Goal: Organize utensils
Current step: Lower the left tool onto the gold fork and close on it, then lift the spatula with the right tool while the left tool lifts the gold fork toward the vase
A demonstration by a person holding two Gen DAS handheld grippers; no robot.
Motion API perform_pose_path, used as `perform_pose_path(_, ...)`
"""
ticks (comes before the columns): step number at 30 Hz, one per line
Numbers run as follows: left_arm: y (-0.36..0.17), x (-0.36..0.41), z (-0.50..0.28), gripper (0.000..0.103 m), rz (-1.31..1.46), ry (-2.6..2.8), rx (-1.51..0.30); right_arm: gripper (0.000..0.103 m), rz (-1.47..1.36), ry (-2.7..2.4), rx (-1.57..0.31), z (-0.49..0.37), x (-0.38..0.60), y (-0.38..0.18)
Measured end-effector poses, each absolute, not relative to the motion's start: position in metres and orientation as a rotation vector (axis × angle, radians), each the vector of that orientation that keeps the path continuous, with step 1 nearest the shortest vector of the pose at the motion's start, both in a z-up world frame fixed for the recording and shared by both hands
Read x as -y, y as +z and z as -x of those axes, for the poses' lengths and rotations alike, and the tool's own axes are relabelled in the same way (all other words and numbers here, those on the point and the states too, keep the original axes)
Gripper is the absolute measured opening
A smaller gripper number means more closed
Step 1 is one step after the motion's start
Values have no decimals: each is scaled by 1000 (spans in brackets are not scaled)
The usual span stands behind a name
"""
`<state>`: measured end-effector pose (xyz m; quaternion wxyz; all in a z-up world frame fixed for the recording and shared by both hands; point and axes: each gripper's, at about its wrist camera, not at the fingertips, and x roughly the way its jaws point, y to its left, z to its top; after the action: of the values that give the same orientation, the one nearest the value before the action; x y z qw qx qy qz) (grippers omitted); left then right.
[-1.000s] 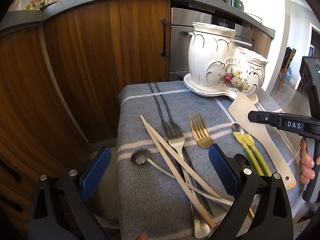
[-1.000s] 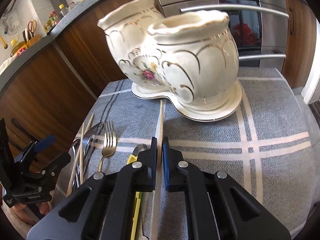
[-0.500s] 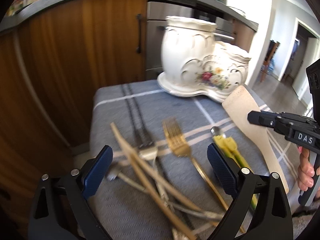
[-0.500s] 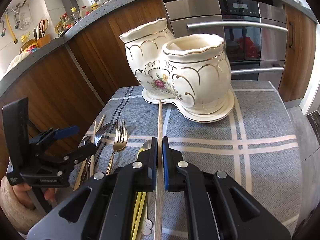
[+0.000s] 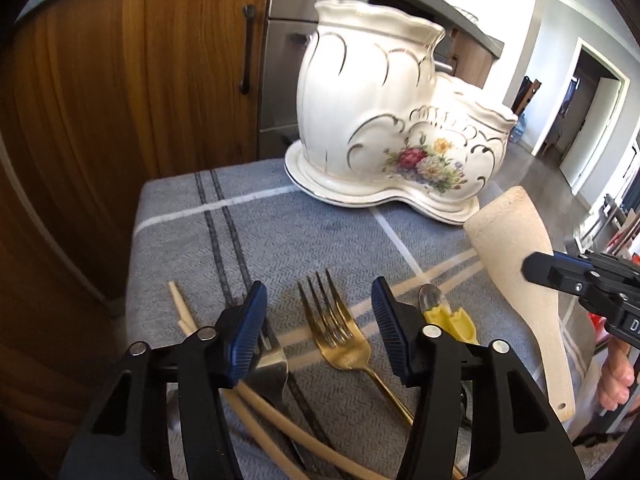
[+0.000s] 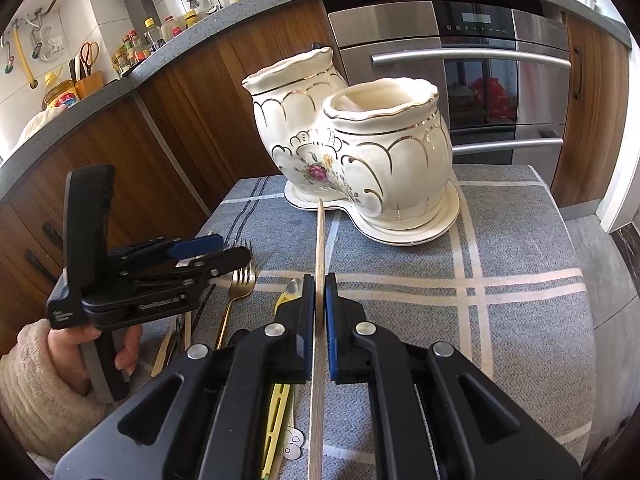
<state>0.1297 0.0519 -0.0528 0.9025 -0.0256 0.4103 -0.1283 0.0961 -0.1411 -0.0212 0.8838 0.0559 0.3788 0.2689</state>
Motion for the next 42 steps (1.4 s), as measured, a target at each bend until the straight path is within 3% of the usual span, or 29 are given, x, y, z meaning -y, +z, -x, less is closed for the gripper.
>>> perform_pose_path(10,-62,-55,-146,44,108,-324,-868,5,-132,559,-794,-98,144,-22)
perform_pose_path(15,-64,-54,-149,24,117,-335,-890,5,-139,556,-801,-99,145,-22)
perform_pose_path(19,-63,-56,-148,21,124,-330,-885,5,-138,555,-799,-98,145,-22)
perform_pose_path(24,-52,-53,-135,3,102,-328,-833,5,-139,553,-794,-97,145,-19)
perform_pose_path(42,5,-45,-89,3,47,-349,-666,5,-140,540,-705,-82,155,10)
